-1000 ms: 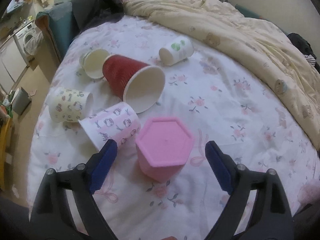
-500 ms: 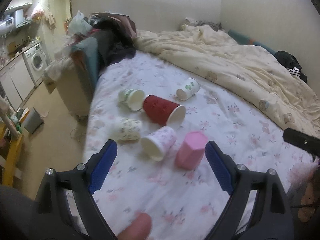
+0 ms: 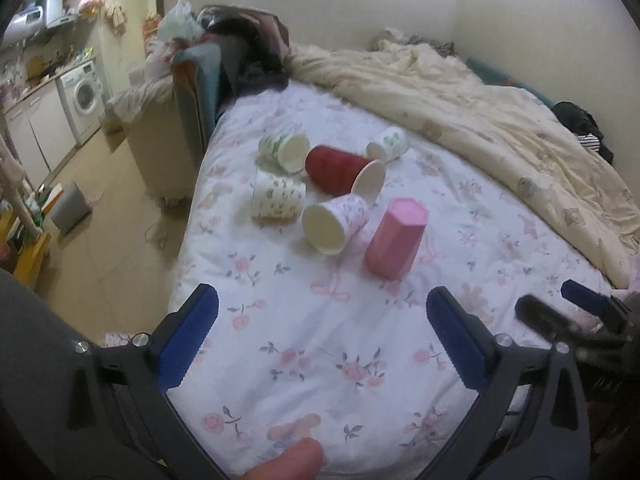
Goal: Flip cup upside down
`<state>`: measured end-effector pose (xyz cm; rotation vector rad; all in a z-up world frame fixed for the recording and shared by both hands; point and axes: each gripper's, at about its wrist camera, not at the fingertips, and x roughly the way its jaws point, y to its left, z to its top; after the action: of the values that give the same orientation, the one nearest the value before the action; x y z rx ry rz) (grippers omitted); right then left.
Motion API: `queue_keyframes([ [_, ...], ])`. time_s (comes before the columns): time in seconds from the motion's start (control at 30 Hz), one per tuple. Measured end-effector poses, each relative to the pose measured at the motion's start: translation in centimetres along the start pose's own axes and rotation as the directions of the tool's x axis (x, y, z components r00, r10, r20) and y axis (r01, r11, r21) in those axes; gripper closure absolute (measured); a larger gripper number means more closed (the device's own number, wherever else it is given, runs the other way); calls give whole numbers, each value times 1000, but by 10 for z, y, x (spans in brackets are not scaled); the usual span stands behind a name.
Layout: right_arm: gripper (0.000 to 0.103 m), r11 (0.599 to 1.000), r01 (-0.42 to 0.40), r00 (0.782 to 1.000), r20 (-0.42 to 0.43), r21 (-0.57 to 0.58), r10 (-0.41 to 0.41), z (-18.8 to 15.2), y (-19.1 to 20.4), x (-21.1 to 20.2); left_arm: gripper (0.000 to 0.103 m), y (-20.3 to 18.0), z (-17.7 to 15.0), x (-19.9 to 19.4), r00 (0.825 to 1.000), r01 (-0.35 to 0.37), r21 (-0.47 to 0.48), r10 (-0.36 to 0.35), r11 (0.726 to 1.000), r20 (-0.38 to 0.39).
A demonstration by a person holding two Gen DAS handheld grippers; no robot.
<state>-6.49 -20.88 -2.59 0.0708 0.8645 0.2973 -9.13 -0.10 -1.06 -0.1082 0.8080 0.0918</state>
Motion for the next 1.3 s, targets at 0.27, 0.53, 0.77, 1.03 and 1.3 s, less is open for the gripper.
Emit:
queue_keyframes([
  [0.27,0,1000,21,1000,18,-11,-21,6,0,9,0,1,4,7,1000,-25,5,25,1000,2],
  [0.53,0,999,22,1000,18,32,-23,10,-8,8,0,1,3,9,1000,-15,9,15,1000,-10],
  [0.77,0,998,11,1000,16,55,-11,12,-13,7,0,1,4,9,1000,7,1,-7,1000,-5],
  [1.03,0,999,18,999,28,31,-18,12,-9,5,0,2,6,9,1000,3,-11,-3,1000,-5],
  [1.3,0,1000,15,999,31,21,-16,12,-5,5,0,3,7,9,1000,1,-17,-1,1000,-6],
])
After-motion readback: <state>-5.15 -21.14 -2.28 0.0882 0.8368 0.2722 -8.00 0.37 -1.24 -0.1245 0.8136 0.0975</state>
